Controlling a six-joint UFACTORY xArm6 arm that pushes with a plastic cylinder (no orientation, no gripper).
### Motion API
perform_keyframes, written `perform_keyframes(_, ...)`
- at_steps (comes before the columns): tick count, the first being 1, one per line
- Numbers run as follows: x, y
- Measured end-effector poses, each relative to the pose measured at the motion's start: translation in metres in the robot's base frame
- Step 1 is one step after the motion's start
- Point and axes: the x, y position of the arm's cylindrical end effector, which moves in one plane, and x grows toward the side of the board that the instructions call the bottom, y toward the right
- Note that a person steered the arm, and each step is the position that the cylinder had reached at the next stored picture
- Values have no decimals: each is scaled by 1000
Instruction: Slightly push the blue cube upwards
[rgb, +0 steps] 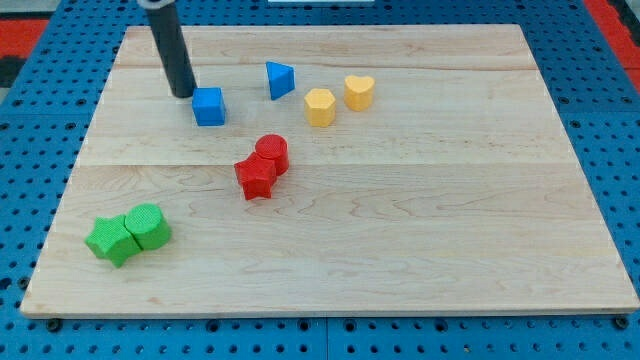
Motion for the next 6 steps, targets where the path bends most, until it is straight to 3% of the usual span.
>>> perform_keyframes(2, 29, 0)
perform_keyframes(3, 71, 30)
perform_keyframes(4, 63, 69)
perform_keyframes(6, 41, 71)
